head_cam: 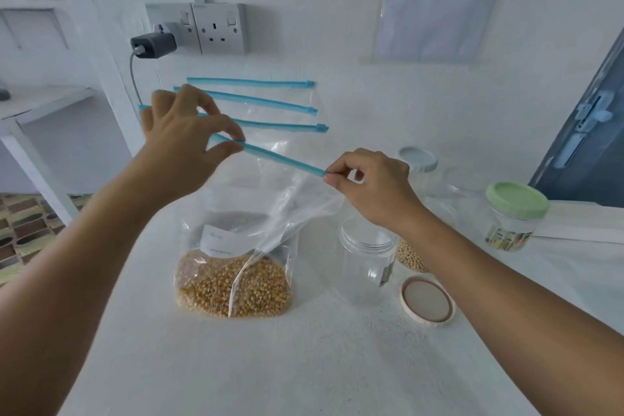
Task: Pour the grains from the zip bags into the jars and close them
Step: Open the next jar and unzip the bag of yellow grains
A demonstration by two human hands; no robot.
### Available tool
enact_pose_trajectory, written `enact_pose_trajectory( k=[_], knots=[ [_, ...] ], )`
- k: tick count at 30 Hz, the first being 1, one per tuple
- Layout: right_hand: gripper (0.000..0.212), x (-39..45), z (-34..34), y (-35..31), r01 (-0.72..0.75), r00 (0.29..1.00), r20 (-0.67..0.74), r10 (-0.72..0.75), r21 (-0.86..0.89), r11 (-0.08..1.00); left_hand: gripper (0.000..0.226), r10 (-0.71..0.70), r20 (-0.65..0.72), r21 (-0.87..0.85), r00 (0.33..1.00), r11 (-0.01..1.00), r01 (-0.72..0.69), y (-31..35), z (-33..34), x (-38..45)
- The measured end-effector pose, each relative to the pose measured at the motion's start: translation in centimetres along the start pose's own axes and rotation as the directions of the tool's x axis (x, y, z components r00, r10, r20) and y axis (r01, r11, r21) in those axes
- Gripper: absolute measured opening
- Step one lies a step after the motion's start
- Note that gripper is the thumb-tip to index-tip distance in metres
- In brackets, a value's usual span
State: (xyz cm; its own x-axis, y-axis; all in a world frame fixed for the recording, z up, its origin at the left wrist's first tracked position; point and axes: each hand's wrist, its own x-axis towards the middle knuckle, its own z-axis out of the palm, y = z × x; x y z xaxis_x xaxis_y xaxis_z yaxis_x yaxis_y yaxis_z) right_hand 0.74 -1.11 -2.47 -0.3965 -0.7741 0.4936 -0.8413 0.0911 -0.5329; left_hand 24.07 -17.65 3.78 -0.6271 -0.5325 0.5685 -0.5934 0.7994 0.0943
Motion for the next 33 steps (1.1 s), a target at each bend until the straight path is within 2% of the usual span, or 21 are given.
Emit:
enact_pose_trajectory(
  k=[4,9,11,13,15,17,18,20,24,28,33],
  knots=[
    [0.008,-0.2,0.1,0.8,-0.068,0.997,0.022,0.067,0.023,0.997,0.027,-0.096,-0.015,0.038,0.995,0.995,0.096,-3.0,-1.2,-0.4],
    [0.016,-0.2,0.2,0.5,-0.105,0.992,0.068,0.103,0.029,0.994,0.025,-0.115,-0.047,0.020,0.992,0.993,0.116,-3.0,-0.1,-1.3],
    [0.011,-0.1,0.0,0.3,-0.124,0.988,0.105,0.116,0.078,0.989,0.040,-0.116,-0.117,-0.023,0.986,0.993,0.114,-1.9,0.6,-2.2],
    [0.009,0.0,-0.2,0.0,-0.125,0.986,0.128,0.110,0.117,0.985,0.054,-0.061,-0.180,-0.030,0.982,0.998,0.056,-0.4,0.9,-3.2],
    [0.010,0.0,-0.5,-0.6,-0.116,0.983,0.157,0.091,0.160,0.980,0.061,0.027,-0.132,-0.028,0.991,0.999,-0.031,1.0,1.0,-4.1],
    [0.010,0.0,-0.8,-1.5,-0.126,0.978,0.191,0.086,0.207,0.970,0.063,0.052,-0.018,-0.079,0.998,0.995,-0.054,2.3,1.5,-4.6],
    [0.010,-0.1,-0.9,-2.0,-0.138,0.974,0.208,0.088,0.239,0.961,0.062,0.055,0.011,-0.092,0.998,0.994,-0.054,2.8,1.7,-4.7],
    [0.008,-0.3,-1.2,-2.9,-0.160,0.966,0.243,0.086,0.303,0.939,0.054,0.065,-0.015,-0.116,0.998,0.991,-0.067,3.2,2.2,-4.8],
    [0.009,-0.9,-1.5,-3.9,-0.182,0.953,0.292,0.074,0.362,0.914,0.019,0.040,-0.087,-0.195,0.995,0.979,-0.056,2.9,2.4,-4.0],
    [0.011,-1.5,-1.6,-5.1,-0.221,0.937,0.344,0.062,0.445,0.868,0.017,0.016,-0.097,-0.286,0.995,0.957,-0.043,3.0,2.1,-3.8],
    [0.011,-2.2,-1.6,-7.8,-0.210,0.920,0.389,-0.050,0.596,0.775,0.007,-0.035,-0.108,-0.474,0.994,0.880,-0.021,3.1,1.0,-3.8]
  ],
)
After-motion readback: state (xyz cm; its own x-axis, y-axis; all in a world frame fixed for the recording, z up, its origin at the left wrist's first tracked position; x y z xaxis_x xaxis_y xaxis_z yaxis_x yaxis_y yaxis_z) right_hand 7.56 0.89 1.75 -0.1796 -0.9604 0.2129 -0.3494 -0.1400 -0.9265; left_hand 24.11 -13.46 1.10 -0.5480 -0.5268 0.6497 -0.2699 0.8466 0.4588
